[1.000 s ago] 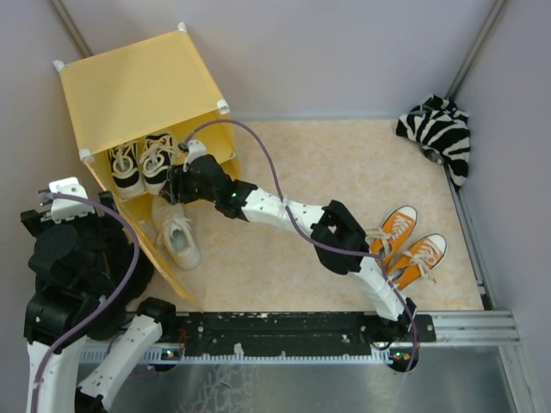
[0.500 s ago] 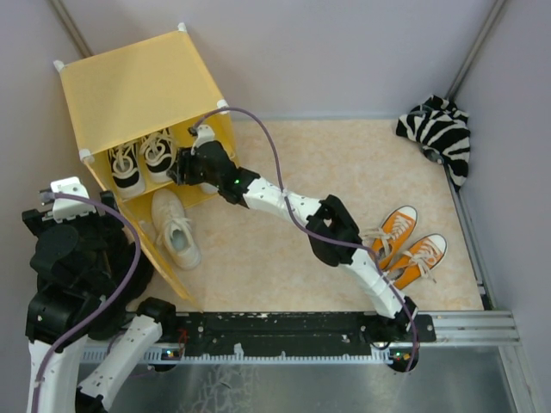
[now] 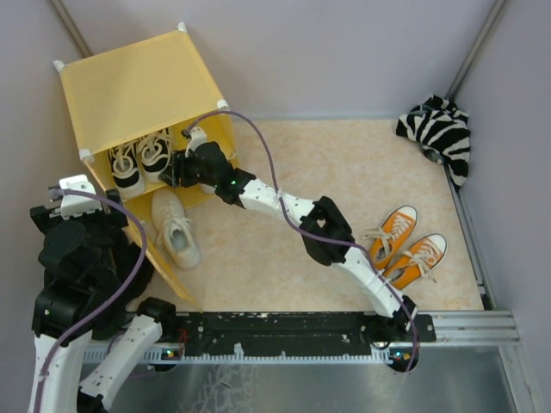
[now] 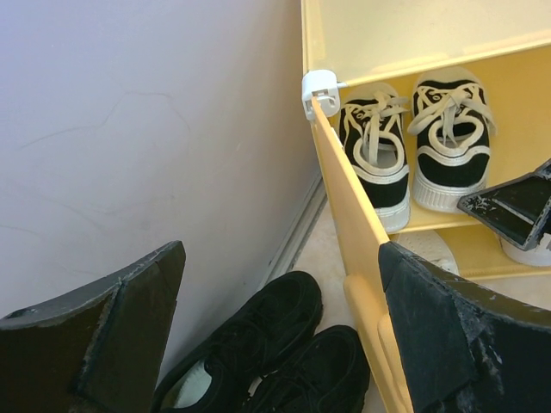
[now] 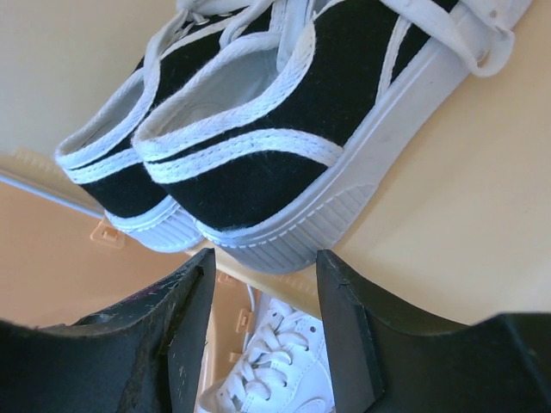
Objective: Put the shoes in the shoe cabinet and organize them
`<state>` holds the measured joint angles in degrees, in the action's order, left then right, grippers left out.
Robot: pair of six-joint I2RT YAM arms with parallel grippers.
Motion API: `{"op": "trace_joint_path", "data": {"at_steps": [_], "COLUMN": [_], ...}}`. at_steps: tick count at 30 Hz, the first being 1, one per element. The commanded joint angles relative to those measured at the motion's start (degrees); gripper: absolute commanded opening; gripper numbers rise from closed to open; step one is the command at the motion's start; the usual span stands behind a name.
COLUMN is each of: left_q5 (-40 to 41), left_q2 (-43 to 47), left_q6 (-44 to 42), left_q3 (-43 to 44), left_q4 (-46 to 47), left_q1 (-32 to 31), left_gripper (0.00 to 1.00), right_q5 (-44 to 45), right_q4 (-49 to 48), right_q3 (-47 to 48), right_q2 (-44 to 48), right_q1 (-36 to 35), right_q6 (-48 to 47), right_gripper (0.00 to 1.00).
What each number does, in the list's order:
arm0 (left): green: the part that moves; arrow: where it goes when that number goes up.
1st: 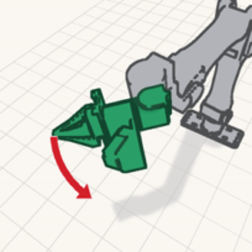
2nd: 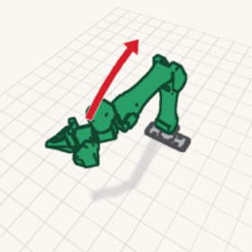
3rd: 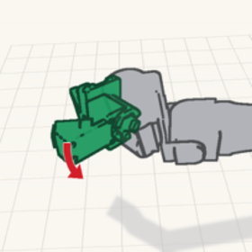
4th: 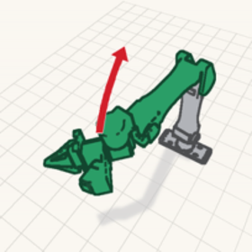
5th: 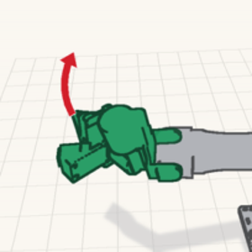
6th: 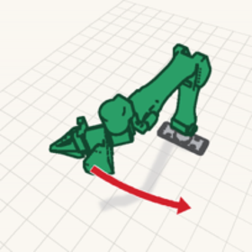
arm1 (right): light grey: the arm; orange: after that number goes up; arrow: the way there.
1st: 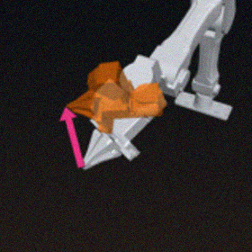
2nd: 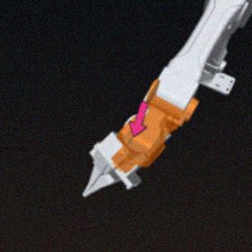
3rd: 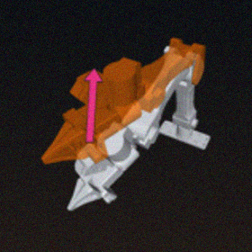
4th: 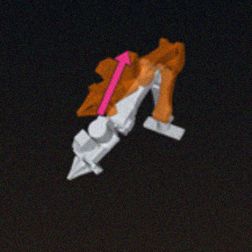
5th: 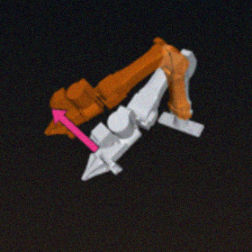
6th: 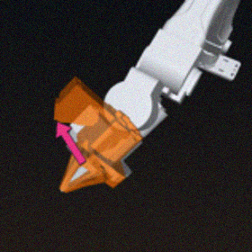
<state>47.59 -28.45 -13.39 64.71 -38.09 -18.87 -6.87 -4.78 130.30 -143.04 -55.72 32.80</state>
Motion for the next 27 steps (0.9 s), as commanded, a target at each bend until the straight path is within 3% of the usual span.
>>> {"op": "trace_joint_path", "data": {"at_steps": [1, 5, 8, 11, 17, 23, 27], "left_q5": [-0.6, -0.3, -0.6, -0.5, -0.6, -0.1, -0.1], "left_q2": [-0.7, -0.4, -0.1, 0.1, 0.8, 2.1, 2.6], "left_q6": [-1.0, -1.4, -1.5, -1.4, -1.9, -3.2, -3.5], "left_q3": [-0.8, -1.2, -2.0, -2.5, -2.7, -3.0, -3.4], "left_q4": [2.8, 3.6, 4.2, 4.3, 4.9, 5.1, 4.9], "left_q1": [0.0, 0.0, -0.1, 0.0, -0.1, -0.1, -0.1], "left_gripper": [0.99, 0.99, 0.99, 0.99, 0.99, 0.99, 0.99], "right_q5": [-3.0, 2.1, 6.1, 9.2, 14.6, 17.0, 12.3], "right_q4": [-4.8, -11.5, -10.8, -8.2, -1.4, -5.4, -8.8], "right_q3": [-0.9, -13.2, -14.8, -12.5, 1.2, 3.1, 4.7], "right_q2": [2.8, 10.2, 12.1, 11.1, 1.3, -2.7, -4.9], "right_q1": [-0.1, 0.0, 0.0, 0.0, 0.0, 0.0, 0.2], "right_q6": [-0.7, -0.6, -1.3, -2.0, -4.2, -5.4, -5.2], "right_gripper": [0.50, 0.51, 0.51, 0.52, 0.54, 0.55, 0.56]}}
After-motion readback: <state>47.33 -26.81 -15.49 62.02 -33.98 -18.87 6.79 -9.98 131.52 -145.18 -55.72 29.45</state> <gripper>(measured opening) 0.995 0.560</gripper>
